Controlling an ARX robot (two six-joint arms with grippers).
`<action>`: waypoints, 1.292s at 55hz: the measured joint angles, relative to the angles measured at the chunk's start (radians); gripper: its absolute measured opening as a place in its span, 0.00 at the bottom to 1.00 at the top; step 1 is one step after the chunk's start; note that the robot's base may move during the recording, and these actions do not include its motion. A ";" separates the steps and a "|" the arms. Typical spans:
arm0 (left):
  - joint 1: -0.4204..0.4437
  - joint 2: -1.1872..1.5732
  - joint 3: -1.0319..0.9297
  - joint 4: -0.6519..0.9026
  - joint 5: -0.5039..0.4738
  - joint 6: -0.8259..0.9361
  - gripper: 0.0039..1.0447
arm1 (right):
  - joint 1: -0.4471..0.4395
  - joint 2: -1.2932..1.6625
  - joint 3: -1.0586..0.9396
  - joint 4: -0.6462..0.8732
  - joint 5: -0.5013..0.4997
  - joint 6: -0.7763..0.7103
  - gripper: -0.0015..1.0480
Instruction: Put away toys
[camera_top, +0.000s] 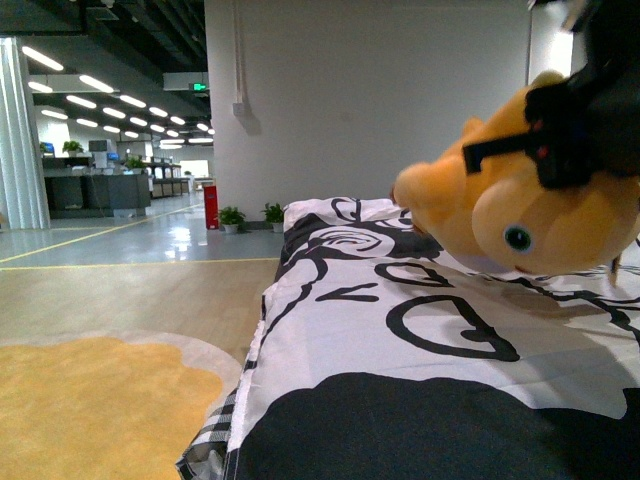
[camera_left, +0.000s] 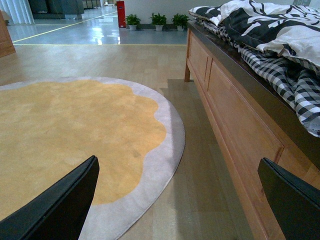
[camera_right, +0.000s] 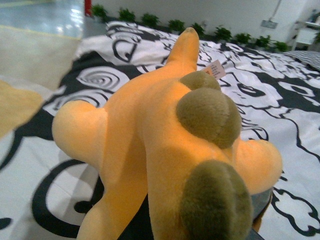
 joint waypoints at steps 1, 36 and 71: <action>0.000 0.000 0.000 0.000 0.000 0.000 0.94 | -0.005 -0.010 -0.001 -0.003 -0.013 0.012 0.07; 0.000 0.000 0.000 0.000 0.000 0.000 0.94 | -0.406 -0.625 -0.288 -0.156 -0.513 0.421 0.07; 0.000 0.000 0.000 0.000 0.000 0.000 0.94 | -0.275 -0.839 -0.613 -0.244 -0.291 0.146 0.07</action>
